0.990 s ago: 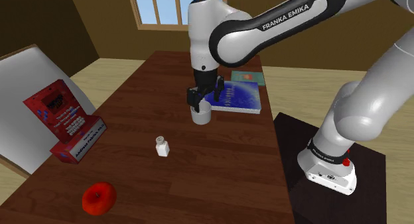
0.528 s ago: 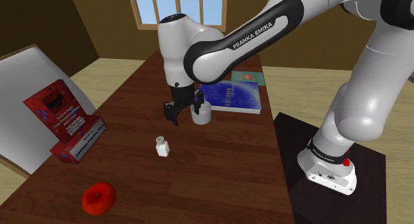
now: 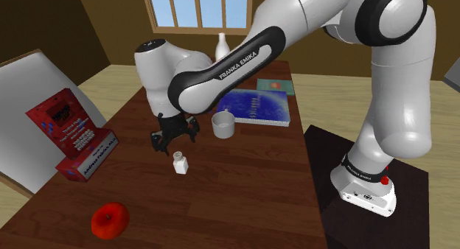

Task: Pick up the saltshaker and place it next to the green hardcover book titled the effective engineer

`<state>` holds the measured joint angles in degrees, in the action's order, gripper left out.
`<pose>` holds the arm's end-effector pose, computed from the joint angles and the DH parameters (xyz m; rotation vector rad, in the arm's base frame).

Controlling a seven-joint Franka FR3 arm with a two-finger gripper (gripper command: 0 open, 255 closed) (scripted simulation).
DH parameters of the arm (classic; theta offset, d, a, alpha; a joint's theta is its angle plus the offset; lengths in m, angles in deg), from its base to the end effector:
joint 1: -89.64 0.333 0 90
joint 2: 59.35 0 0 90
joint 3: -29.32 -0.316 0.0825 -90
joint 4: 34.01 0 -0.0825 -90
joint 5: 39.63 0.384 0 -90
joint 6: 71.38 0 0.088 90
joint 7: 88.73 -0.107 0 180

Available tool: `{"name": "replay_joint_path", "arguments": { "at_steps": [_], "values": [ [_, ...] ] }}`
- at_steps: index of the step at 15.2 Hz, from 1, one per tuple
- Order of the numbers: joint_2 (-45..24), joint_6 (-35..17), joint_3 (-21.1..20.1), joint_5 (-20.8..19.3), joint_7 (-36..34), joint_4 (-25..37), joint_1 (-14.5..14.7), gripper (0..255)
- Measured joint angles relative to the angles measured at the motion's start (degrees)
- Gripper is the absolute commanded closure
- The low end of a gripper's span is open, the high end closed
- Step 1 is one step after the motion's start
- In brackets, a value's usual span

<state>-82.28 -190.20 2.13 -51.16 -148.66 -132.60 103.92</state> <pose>0.5136 0.4015 0.3751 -3.1124 0.4024 0.0014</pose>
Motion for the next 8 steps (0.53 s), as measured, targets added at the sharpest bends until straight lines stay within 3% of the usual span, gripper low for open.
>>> {"name": "replay_joint_path", "arguments": {
  "at_steps": [8],
  "values": [
    [-5.2,-3.3,1.2,-2.5,-2.0,1.4,1.7,0]
  ]
}}
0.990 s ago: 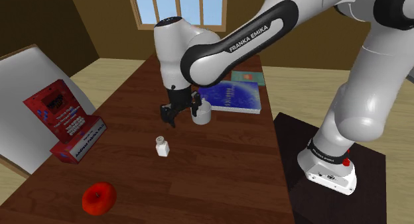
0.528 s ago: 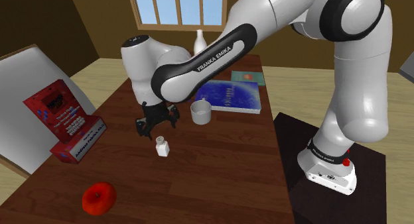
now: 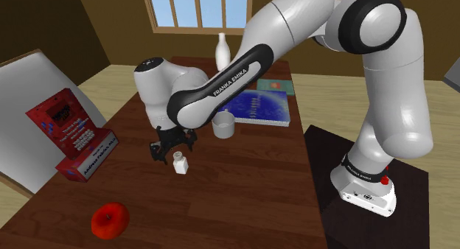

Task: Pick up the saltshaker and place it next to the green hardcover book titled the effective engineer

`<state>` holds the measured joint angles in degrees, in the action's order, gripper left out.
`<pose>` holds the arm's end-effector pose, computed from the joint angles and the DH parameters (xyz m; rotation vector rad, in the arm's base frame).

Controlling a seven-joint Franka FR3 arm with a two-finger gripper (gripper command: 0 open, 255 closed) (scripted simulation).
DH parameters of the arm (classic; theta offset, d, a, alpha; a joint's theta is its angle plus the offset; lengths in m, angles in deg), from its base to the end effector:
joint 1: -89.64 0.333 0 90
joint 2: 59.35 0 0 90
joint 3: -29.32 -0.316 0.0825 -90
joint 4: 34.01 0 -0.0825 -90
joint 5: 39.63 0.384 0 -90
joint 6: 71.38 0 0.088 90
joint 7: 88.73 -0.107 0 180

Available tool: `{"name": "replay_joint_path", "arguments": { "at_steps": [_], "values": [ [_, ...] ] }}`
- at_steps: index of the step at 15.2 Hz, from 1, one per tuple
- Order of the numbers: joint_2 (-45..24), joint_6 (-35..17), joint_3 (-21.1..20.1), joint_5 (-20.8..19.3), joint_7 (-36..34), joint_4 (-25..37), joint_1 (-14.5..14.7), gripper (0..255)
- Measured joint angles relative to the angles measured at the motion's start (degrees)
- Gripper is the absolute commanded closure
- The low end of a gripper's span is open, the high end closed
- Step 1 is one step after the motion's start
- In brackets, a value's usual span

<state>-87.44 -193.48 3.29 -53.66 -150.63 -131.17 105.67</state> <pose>0.5222 0.4135 0.3345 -3.1125 0.4103 -0.0004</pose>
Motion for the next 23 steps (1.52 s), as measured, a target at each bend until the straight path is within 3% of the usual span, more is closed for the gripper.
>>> {"name": "replay_joint_path", "arguments": {
  "at_steps": [7,8,23],
  "values": [
    [-0.3,-0.9,0.1,-0.2,-0.3,-0.6,0.1,0],
    [-0.3,-0.9,0.1,-0.2,-0.3,-0.6,0.1,255],
    [1.0,1.3,-0.3,0.5,0.3,0.5,-0.2,255]
  ]
}}
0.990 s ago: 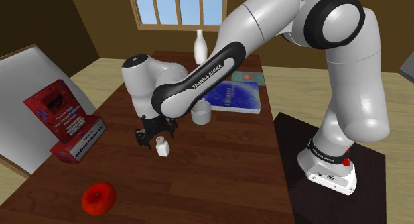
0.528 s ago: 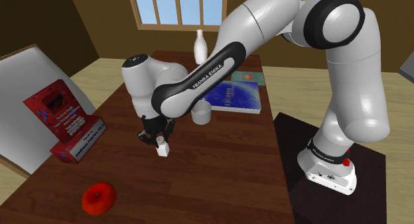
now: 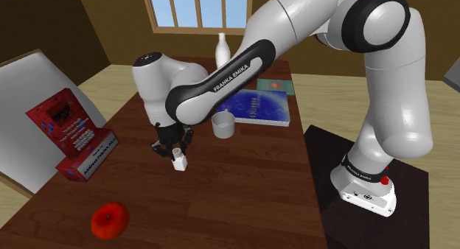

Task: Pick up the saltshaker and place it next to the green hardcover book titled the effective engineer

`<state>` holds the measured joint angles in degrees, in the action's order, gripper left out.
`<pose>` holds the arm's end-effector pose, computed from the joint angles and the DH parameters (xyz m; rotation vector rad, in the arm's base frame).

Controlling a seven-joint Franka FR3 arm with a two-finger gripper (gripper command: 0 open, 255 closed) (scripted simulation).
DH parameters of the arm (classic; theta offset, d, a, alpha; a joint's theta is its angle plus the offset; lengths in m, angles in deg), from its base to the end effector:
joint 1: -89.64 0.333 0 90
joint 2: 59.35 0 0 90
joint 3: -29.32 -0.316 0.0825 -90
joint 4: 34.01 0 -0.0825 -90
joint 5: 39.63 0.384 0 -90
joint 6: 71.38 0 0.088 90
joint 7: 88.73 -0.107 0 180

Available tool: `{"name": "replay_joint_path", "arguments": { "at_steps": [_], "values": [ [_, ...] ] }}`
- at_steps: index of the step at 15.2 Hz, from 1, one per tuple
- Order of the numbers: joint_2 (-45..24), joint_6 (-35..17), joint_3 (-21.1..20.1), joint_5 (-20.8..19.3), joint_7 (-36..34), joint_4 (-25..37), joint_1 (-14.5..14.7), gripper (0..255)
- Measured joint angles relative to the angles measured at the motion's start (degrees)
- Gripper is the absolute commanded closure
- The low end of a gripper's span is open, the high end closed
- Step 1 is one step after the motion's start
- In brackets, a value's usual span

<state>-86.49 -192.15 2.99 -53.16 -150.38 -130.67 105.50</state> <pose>0.5215 0.4135 0.3472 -3.1119 0.4106 -0.0012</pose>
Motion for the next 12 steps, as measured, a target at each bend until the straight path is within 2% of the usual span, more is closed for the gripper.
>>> {"name": "replay_joint_path", "arguments": {
  "at_steps": [12],
  "values": [
    [3.4,8.0,-1.1,2.0,1.2,4.9,-0.3,255]
  ]
}}
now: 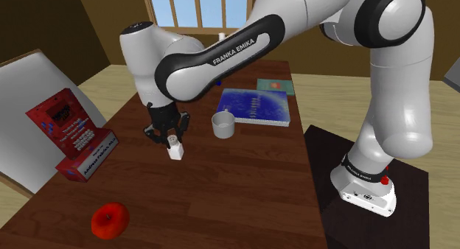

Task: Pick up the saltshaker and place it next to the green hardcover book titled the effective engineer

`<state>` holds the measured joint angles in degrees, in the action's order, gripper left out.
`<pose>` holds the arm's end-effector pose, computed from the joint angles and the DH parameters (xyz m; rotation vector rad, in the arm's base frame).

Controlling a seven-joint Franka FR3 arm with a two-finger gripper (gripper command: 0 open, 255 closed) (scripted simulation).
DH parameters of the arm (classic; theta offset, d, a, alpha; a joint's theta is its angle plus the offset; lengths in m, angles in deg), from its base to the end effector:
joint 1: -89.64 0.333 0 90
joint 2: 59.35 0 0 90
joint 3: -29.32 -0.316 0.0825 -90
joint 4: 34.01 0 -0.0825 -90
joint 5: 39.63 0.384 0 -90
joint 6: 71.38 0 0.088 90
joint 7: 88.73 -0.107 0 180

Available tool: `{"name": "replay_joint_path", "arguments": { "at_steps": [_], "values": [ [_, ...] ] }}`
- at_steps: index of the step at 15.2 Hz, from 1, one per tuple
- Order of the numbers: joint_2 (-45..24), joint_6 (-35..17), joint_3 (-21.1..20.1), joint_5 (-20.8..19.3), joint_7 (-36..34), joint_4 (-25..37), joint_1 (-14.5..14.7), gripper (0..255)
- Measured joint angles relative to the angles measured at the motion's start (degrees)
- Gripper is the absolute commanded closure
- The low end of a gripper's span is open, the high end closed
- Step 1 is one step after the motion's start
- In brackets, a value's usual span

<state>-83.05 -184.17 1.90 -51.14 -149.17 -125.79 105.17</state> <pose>0.5209 0.4146 0.4129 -3.1121 0.4102 -0.0011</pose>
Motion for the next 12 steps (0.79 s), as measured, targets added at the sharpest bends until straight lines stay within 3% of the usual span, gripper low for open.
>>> {"name": "replay_joint_path", "arguments": {
  "at_steps": [12],
  "values": [
    [1.7,8.0,-0.6,1.1,0.8,6.5,0.2,255]
  ]
}}
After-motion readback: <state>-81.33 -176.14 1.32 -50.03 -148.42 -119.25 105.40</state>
